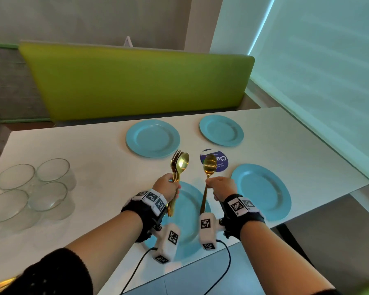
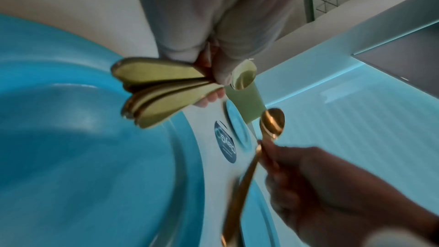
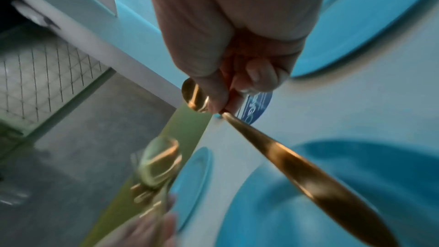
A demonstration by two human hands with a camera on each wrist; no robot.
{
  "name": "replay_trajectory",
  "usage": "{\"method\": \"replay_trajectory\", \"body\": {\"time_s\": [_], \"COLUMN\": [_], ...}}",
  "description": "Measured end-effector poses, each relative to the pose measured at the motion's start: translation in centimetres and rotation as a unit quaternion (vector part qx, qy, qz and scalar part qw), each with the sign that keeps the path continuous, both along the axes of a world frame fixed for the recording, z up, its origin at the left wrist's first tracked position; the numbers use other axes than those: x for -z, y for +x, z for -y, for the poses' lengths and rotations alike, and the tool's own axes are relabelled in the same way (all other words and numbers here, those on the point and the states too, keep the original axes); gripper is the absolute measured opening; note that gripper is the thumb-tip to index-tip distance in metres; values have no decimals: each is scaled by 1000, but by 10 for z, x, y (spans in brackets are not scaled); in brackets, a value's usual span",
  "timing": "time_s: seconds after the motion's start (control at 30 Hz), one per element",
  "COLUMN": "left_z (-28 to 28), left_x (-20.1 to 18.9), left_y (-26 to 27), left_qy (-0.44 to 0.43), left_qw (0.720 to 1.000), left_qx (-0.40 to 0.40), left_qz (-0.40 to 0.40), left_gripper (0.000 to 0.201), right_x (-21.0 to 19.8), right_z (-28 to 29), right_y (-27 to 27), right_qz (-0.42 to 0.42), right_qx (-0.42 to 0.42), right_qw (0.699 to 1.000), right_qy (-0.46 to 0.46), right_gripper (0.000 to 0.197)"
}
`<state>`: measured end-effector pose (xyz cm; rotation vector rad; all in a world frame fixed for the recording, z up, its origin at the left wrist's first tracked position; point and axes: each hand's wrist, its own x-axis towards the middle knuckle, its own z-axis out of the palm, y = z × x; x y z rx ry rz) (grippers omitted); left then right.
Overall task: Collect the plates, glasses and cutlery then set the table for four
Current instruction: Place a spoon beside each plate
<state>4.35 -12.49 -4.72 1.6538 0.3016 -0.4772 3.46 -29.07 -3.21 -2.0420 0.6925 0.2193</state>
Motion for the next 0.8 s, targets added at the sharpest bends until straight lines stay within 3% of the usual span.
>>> {"method": "replay_trajectory", "body": {"time_s": [0.13,0.33,0.8], "left_z": [-3,-3,-6], "left_x": [5,11,22], "left_y": [9,9,0], "left_qy": [27,70,106], "left_qw": [1000,997,994], "left_qx": [-8,-1,-12], "left_qz": [9,38,19], "left_gripper": [12,11,23], "right_x": [14,39,67], "right_z": [38,50,45], "right_y": [4,-4,6], "right_qz": [-102,-147,-149], "right_qx": [-83,-140,-138], "right_qw": [985,962,968], "right_qy": [-114,-184,-151], "right_gripper": [11,30,32]}}
